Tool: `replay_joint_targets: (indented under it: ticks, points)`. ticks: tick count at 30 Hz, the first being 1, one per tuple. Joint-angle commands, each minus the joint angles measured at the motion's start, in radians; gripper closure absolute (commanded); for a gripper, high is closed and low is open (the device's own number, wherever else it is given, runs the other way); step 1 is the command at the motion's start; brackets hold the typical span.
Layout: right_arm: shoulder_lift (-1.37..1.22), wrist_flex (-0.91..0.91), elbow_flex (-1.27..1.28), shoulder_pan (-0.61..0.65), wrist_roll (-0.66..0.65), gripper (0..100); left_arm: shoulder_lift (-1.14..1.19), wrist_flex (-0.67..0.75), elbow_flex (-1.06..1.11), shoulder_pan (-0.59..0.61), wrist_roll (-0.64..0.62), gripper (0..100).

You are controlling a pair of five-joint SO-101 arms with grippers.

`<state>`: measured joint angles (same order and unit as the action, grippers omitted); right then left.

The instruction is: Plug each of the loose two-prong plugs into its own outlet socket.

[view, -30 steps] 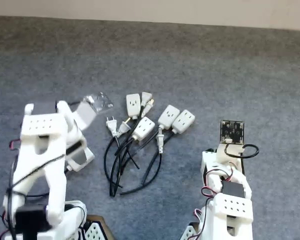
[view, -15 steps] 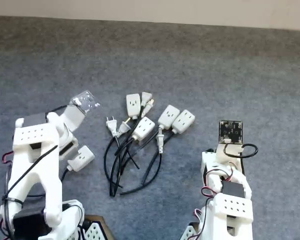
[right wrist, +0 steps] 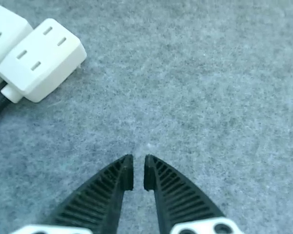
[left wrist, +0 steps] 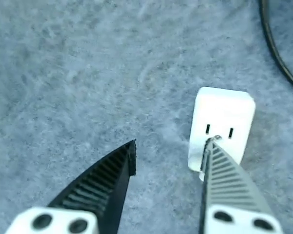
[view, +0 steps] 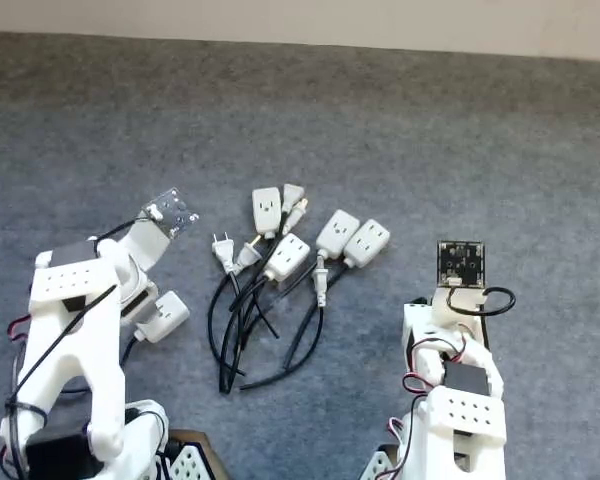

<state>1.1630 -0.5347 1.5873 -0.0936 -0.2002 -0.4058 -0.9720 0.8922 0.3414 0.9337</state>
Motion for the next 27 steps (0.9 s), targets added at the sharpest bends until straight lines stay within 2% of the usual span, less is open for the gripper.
replay_joint_targets:
  ticks: [1, 10, 16, 19, 22, 25, 27]
  points:
    - [0.013, 0.018, -0.002, 0.005, -0.009, 94.3, -0.015, 0.115, 0.056, 0.007, 0.002, 79]
    - [0.013, 0.018, -0.002, 0.005, -0.009, 94.3, -0.013, 0.138, 0.061, 0.008, 0.006, 79]
    - [0.013, 0.018, -0.002, 0.005, -0.009, 94.3, -0.015, 0.129, -0.117, 0.070, -0.009, 79]
    - [0.013, 0.018, -0.002, 0.005, -0.009, 94.3, -0.015, 0.017, -0.285, 0.102, -0.051, 79]
    - [0.013, 0.018, -0.002, 0.005, -0.009, 94.3, -0.015, -0.195, -0.441, 0.094, -0.054, 79]
    - [0.013, 0.018, -0.002, 0.005, -0.009, 94.3, -0.021, -0.427, -0.458, 0.013, -0.051, 79]
    - [0.013, 0.018, -0.002, 0.005, -0.009, 94.3, -0.021, -0.466, -0.394, -0.035, -0.049, 79]
